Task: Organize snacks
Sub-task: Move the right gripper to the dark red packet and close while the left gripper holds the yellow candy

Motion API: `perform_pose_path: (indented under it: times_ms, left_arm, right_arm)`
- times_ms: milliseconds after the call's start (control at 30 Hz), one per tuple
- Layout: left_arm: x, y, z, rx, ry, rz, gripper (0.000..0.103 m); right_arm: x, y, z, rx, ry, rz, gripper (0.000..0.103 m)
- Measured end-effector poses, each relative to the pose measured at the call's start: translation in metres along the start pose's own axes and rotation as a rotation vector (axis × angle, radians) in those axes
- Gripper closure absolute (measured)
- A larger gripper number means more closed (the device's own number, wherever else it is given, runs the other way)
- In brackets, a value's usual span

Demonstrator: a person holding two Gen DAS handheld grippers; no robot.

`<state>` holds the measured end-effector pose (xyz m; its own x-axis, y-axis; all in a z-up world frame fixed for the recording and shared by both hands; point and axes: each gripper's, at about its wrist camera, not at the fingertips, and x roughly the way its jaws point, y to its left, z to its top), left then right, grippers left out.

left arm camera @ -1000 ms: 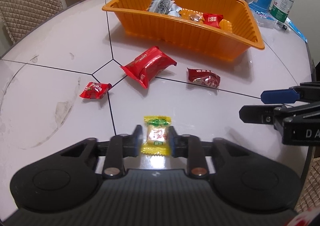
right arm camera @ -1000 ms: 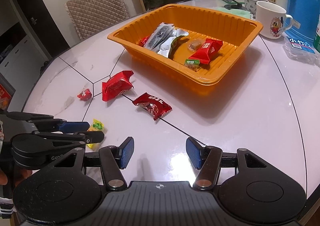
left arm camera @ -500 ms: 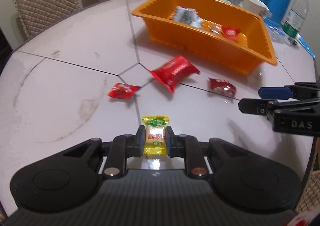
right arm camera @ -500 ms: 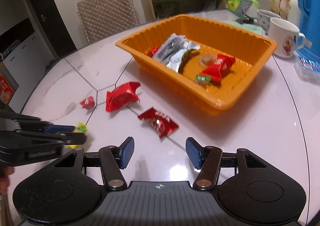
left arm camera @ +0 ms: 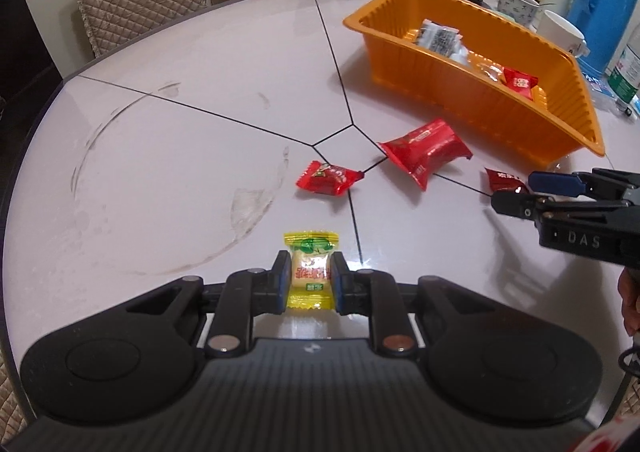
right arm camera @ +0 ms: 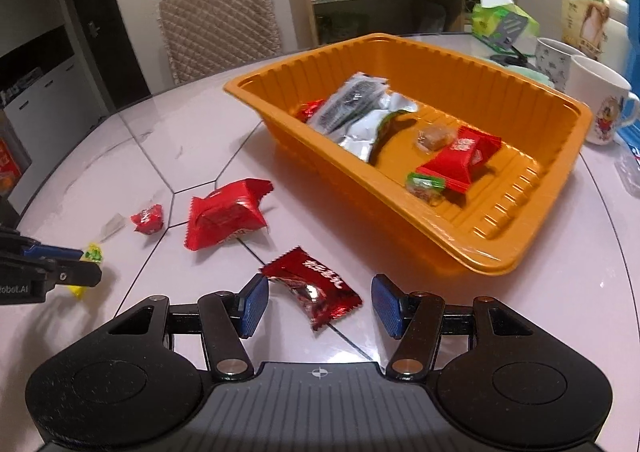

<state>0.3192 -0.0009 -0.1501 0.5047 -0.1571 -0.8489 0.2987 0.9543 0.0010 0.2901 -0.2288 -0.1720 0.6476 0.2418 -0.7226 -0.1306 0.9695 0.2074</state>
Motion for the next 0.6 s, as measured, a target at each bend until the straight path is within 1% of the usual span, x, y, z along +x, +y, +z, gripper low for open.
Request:
perform_pose_path:
  times_ms: [167,200,233,300,367,467,600]
  left_arm:
    - [0.002,0.001,0.003,-0.004,0.001,-0.007,0.084]
    - [0.002,0.001,0.004,-0.003,0.002,-0.007,0.084]
    - [0.003,0.001,0.004,-0.002,0.002,-0.006,0.084]
    - [0.004,0.001,0.005,0.0,0.003,-0.007,0.084]
    - [0.004,0.002,0.007,0.0,0.002,-0.006,0.084]
    - [0.004,0.002,0.009,0.002,-0.001,-0.007,0.084]
    - [0.005,0.002,0.013,0.006,-0.005,-0.007,0.084]
  right_arm:
    - [0.001,0.014,-0.001,-0.038,0.03,0.076,0.046]
    - [0.001,0.018,-0.002,-0.048,0.038,0.092,0.053]
    - [0.001,0.021,-0.002,-0.057,0.045,0.099,0.056]
    - [0.001,0.025,-0.002,-0.065,0.05,0.073,0.056]
    - [0.003,0.023,0.0,-0.043,0.043,0.054,0.056]
    - [0.006,0.017,0.006,0.003,0.038,0.06,0.056]
    - [0.008,0.018,0.011,0.017,0.034,0.054,0.056]
